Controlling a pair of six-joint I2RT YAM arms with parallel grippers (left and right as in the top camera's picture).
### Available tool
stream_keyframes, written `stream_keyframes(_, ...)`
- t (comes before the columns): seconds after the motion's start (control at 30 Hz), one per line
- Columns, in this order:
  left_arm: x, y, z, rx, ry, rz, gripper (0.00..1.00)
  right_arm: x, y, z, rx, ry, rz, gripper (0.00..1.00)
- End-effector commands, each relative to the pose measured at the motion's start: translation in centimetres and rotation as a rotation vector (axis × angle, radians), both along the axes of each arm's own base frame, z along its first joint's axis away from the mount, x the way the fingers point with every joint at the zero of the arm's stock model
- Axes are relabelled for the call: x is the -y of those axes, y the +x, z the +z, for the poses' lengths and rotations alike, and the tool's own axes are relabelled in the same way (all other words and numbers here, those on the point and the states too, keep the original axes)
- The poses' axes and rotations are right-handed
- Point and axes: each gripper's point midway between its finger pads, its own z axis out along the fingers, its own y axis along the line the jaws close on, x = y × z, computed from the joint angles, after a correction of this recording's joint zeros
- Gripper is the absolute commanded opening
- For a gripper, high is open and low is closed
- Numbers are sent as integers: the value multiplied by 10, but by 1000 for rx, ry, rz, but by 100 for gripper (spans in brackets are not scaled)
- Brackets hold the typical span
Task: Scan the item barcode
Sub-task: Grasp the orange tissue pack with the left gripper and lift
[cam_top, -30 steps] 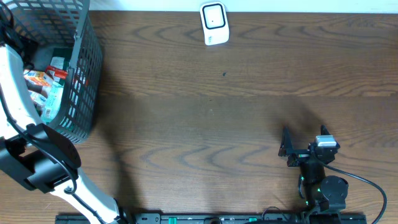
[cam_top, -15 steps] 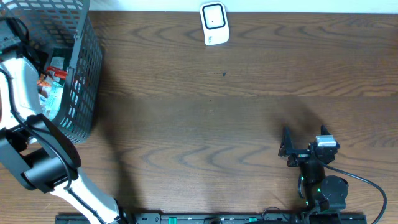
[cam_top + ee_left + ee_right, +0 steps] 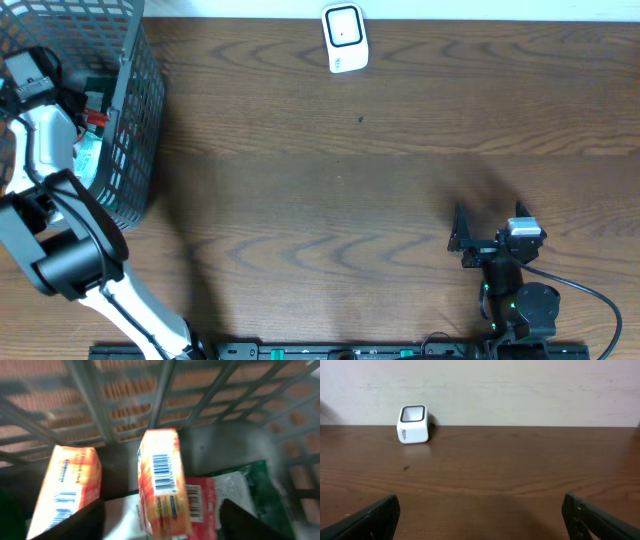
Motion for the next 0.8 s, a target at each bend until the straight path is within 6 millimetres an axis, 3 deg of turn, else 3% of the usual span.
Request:
stream_keyframes(0.0, 1, -6, -31, -61, -25, 0, 58, 1, 0, 0, 1, -5, -3, 99)
stream_keyframes(0.1, 1, -4, -41, -70, -32, -1, 53, 1, 0, 0, 1, -5, -3, 99)
stream_keyframes(0.2, 0, -3, -41, -65, -30, -1, 39, 1, 0, 0, 1, -5, -3, 99)
stream_keyframes(0.3, 0, -2, -33, -52, -23, -1, 27, 1, 0, 0, 0, -5, -3, 99)
stream_keyframes(0.4, -1, -1, -18, -25, -9, -1, 26, 1, 0, 0, 0, -5, -3, 99)
stream_keyframes(0.6, 1, -5, 44, 61, 39, -4, 24, 1, 0, 0, 0, -5, -3, 99)
stream_keyframes(0.77, 10, -19, 128, 193, 112, -11, 24, 1, 0, 0, 1, -5, -3, 99)
